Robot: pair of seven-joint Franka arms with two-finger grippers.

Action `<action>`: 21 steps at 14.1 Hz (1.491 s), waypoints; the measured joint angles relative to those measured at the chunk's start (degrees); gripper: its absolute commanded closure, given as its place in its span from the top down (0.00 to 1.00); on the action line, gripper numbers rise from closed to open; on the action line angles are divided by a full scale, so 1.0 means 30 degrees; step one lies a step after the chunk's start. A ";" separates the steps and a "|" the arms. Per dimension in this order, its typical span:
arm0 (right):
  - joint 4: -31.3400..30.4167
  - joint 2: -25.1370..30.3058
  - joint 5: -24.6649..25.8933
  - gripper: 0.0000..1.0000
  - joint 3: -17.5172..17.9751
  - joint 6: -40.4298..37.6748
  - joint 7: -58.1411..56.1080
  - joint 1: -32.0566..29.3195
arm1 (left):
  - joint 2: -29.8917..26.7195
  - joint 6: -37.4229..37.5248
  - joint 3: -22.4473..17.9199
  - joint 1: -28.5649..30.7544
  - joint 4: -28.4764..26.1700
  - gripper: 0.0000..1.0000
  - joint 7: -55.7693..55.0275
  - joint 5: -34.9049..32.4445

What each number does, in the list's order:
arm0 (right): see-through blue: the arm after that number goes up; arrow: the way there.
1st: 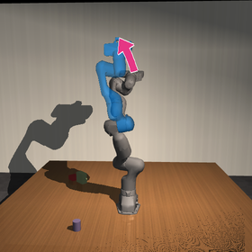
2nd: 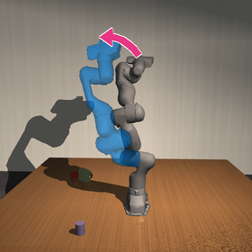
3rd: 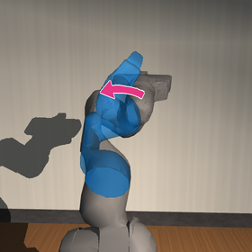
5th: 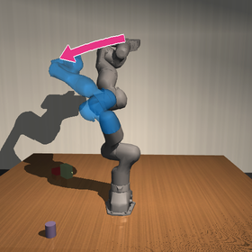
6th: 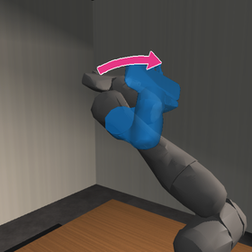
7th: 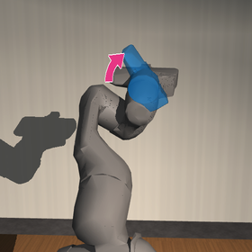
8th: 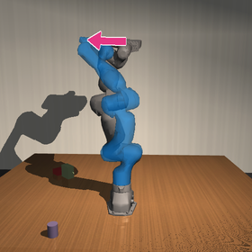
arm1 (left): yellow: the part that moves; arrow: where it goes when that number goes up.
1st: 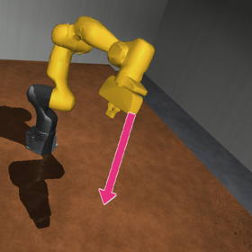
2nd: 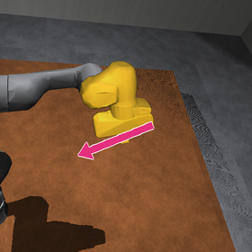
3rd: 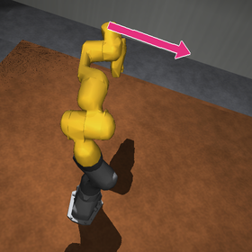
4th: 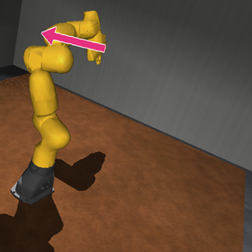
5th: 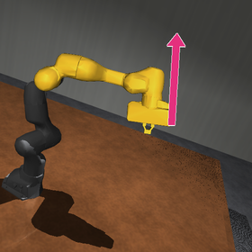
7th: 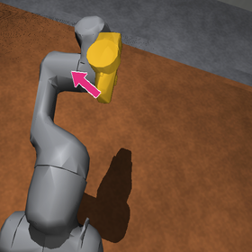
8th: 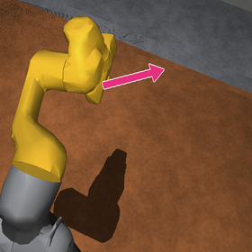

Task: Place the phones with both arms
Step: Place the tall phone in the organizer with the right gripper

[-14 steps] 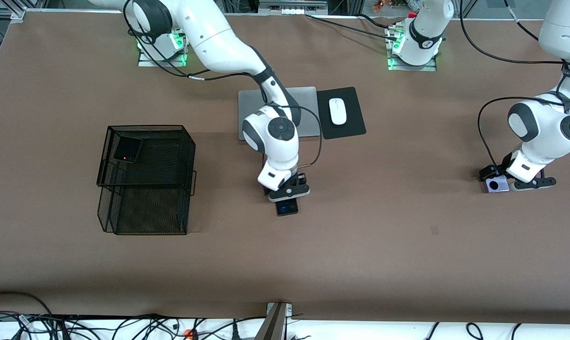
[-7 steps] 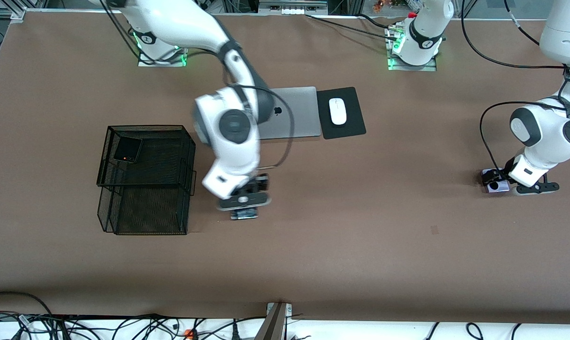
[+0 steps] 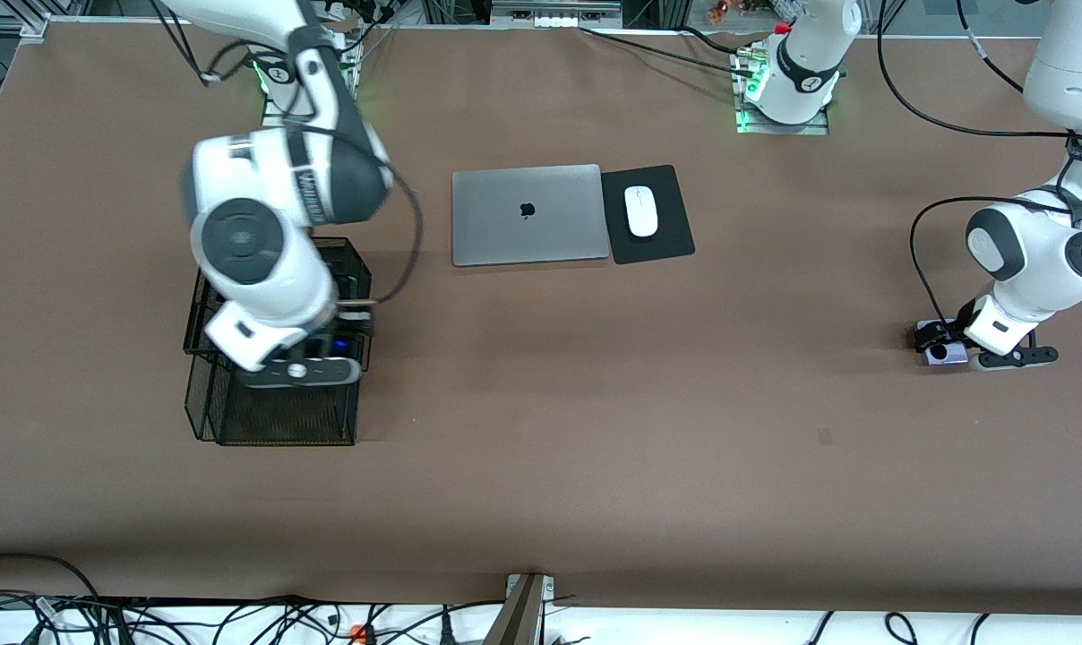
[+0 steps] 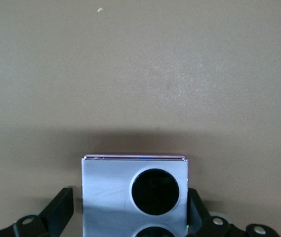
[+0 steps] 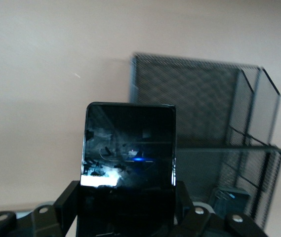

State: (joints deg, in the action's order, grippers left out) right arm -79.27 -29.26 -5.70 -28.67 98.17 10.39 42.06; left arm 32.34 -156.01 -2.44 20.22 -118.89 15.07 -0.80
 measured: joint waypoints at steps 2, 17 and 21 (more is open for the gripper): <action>-0.3449 0.2151 0.0004 0.23 -0.0390 0.1169 -0.0443 -0.0027 | 0.0019 -0.0066 0.0001 0.0001 0.0010 1.00 0.0000 0.0000; -1.3873 0.6063 -0.0004 0.24 -0.0633 0.7653 -0.0465 0.0125 | 0.0044 0.0374 0.0159 -0.0840 0.0513 0.03 -0.2017 0.1368; -1.3819 0.5111 -0.0951 0.26 -0.0622 0.9076 -0.0418 0.0248 | -0.0187 0.3949 0.0191 -0.1718 0.2371 0.02 -0.3886 0.1377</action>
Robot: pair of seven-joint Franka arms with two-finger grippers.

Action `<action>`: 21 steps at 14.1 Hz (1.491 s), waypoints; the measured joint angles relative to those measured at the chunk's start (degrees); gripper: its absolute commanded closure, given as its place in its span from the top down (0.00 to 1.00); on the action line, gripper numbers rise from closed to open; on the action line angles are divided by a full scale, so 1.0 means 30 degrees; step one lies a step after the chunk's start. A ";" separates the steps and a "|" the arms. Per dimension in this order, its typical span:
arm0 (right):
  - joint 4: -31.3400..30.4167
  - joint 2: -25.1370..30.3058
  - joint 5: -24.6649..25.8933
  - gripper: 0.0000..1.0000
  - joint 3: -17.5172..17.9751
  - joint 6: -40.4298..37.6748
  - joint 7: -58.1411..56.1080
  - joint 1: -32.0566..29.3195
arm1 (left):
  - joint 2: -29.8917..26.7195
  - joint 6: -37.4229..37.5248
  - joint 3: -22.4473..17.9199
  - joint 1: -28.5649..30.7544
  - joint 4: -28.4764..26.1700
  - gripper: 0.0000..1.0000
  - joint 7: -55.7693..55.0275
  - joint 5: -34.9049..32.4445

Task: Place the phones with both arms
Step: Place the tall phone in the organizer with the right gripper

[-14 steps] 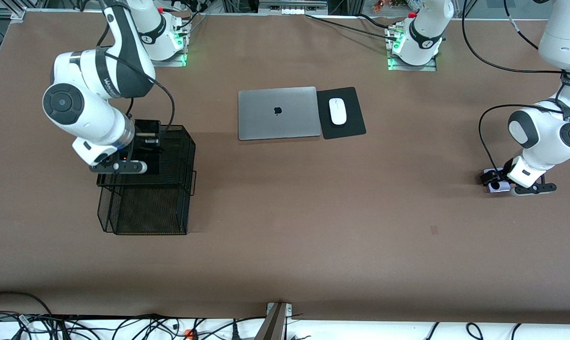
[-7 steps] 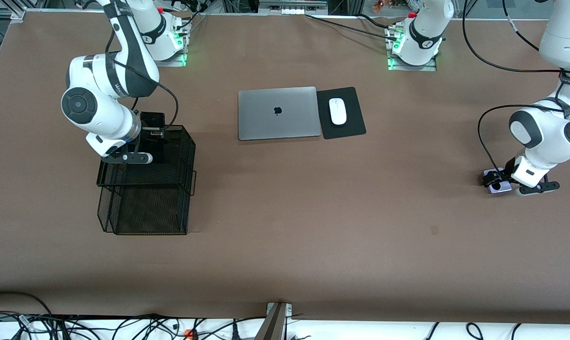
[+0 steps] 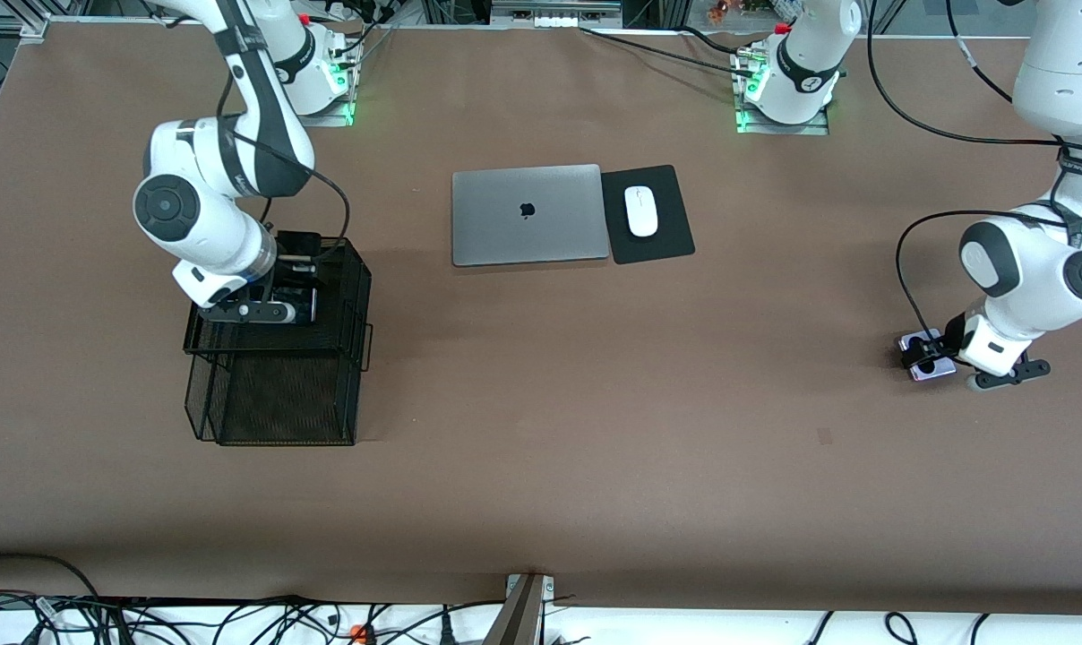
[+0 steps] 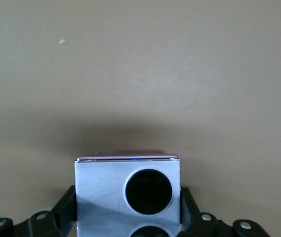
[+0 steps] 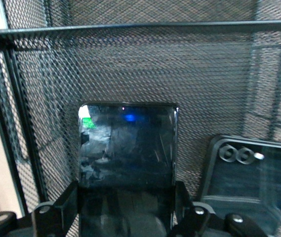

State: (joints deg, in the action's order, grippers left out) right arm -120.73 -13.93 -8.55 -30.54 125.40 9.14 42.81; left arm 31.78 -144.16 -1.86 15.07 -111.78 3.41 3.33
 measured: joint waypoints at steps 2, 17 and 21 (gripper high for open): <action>0.0058 -0.0263 -0.0497 0.38 0.0012 0.0282 0.0001 0.0085 | -0.0377 0.2303 0.0039 -0.0925 0.1051 0.02 -0.1818 0.0000; 0.6062 -0.0402 -0.0612 1.00 -0.0413 -0.5423 -0.0036 -0.1055 | -0.0918 0.7838 0.0359 -1.2109 0.4847 0.02 -0.7054 0.0001; 0.8500 -0.1060 -0.1087 1.00 -0.0412 -0.6669 -0.0038 -0.1858 | 0.0588 0.7882 0.0382 -1.4544 0.6947 0.02 -0.9155 0.0004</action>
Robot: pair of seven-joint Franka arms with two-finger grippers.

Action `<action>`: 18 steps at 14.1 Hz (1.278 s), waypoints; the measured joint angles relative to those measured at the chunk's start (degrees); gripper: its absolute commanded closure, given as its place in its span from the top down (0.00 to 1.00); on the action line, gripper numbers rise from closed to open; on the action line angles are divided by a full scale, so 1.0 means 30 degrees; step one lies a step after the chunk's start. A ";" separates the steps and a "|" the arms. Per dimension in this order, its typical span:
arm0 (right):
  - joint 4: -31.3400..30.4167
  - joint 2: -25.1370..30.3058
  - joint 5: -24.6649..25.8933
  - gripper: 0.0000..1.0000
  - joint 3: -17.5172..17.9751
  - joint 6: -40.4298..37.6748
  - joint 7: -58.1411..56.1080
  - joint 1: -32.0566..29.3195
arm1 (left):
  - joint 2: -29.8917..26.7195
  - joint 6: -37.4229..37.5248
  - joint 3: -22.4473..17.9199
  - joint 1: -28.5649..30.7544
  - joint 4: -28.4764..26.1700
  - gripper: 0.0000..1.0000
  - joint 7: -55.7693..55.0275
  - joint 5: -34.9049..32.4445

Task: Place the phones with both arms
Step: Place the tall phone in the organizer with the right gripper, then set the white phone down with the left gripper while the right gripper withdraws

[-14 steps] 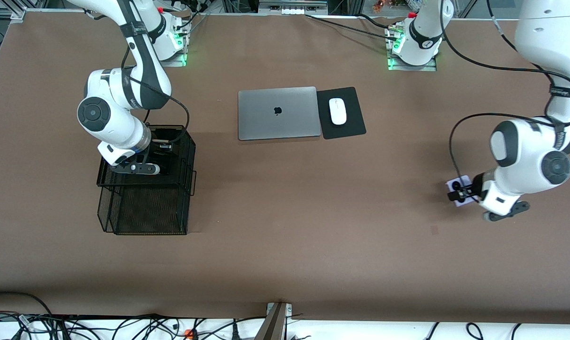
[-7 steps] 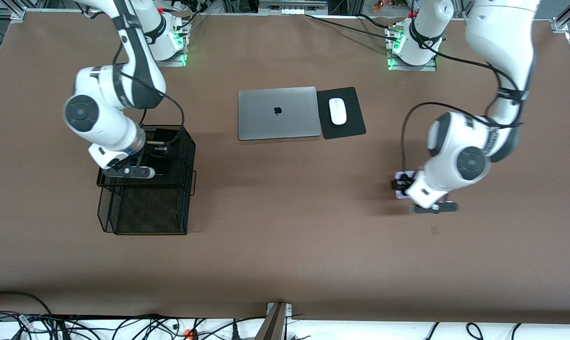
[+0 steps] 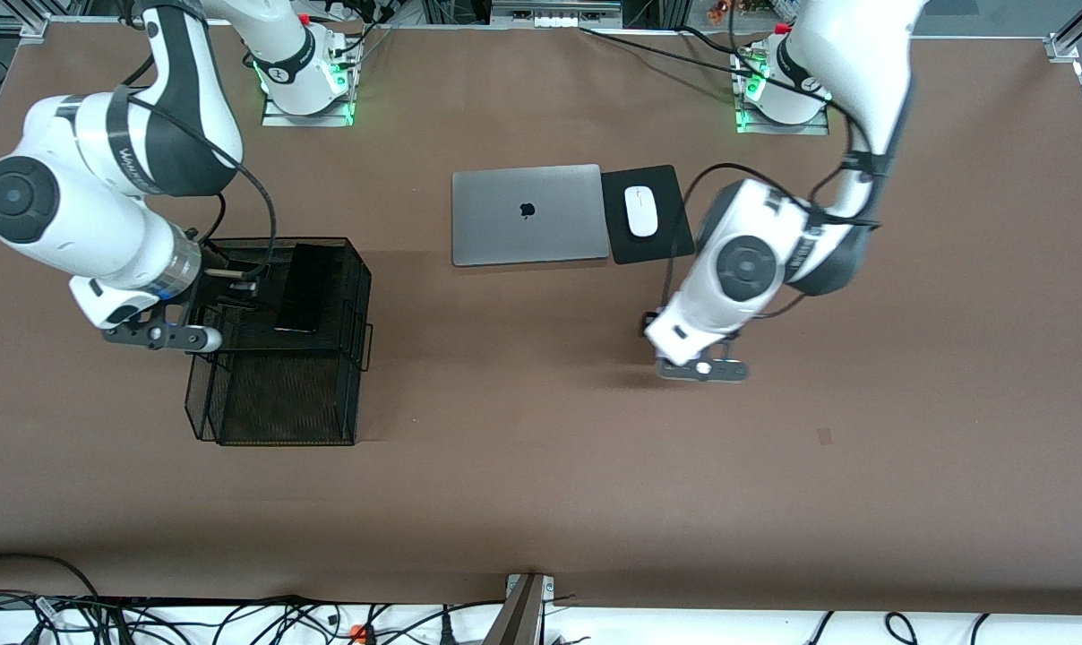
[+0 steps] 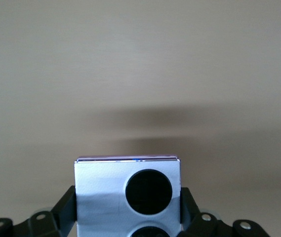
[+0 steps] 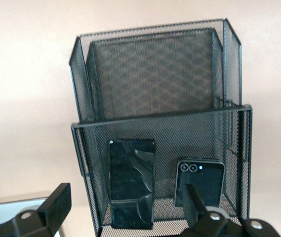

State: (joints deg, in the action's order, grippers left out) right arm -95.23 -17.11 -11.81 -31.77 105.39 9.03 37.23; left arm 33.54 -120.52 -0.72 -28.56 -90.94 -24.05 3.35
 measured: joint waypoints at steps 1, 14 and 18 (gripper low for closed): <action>0.0493 -0.0374 -0.0687 1.00 -0.0004 -0.0168 0.0011 -0.0337 | 0.0646 0.0000 0.0003 -0.0467 0.0678 0.02 -0.0537 0.0001; 0.2958 -0.2147 -0.2205 1.00 0.0099 -0.1687 0.0018 -0.2140 | 0.7837 -0.3553 -0.0009 -0.3424 0.7797 0.00 -0.2774 0.0008; 0.2958 -0.2163 -0.2205 1.00 0.0138 -0.1765 0.0024 -0.2136 | 0.8310 -0.3754 -0.0057 -0.3751 0.7973 1.00 -0.3741 0.0008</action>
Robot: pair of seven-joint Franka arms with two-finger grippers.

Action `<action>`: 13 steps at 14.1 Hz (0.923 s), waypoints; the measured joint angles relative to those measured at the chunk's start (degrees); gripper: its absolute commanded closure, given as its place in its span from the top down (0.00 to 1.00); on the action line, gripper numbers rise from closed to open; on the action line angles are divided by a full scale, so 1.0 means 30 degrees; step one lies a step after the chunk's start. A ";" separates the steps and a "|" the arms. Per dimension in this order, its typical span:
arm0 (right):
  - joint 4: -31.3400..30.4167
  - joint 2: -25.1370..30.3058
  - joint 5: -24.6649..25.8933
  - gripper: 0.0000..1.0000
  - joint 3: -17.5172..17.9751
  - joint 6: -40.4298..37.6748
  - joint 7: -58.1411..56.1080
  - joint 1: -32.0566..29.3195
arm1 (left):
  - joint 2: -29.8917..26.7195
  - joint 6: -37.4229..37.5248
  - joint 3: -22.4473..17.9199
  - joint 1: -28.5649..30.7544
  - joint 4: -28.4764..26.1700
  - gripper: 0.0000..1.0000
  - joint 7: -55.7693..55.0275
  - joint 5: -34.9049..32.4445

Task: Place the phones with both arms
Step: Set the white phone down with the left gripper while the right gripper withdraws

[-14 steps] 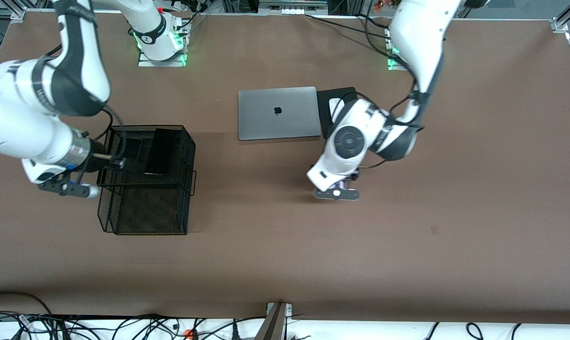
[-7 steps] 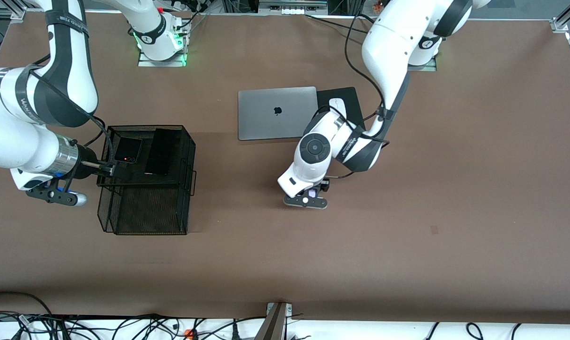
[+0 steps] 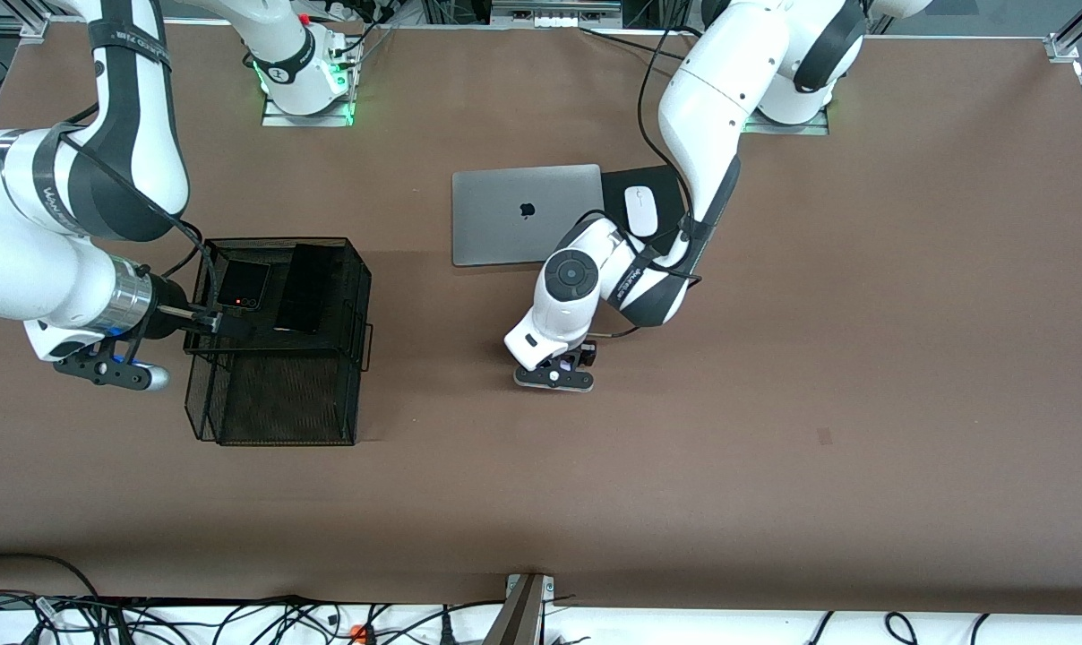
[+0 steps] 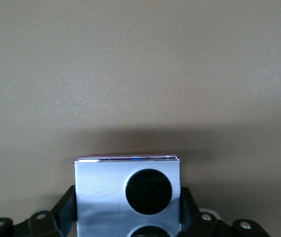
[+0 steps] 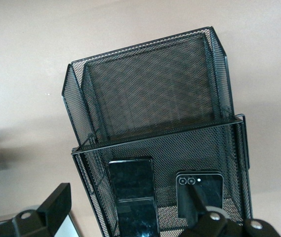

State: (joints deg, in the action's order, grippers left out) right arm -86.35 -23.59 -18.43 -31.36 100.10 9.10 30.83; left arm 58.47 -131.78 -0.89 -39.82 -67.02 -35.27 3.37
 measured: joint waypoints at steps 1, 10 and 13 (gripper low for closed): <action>0.0000 -0.0003 0.0000 1.00 0.0028 -0.0021 0.0000 0.0005 | 0.0001 -0.0005 -0.0061 0.0001 0.0059 1.00 -0.0380 0.0000; 0.0052 -0.0010 -0.0018 1.00 0.0184 -0.0396 -0.0005 0.0231 | -0.1130 0.4104 -0.1100 0.0732 0.1040 1.00 -0.0560 0.0000; 0.0096 -0.0012 -0.0192 1.00 0.0339 -0.0366 0.0629 0.1336 | -0.2751 0.7184 -0.1179 0.2049 0.1090 1.00 0.1373 0.0000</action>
State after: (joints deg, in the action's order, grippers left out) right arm -86.06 -23.63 -19.00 -30.34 99.00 10.99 34.83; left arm 50.22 -110.23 -4.42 -33.67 -63.75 -31.16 3.37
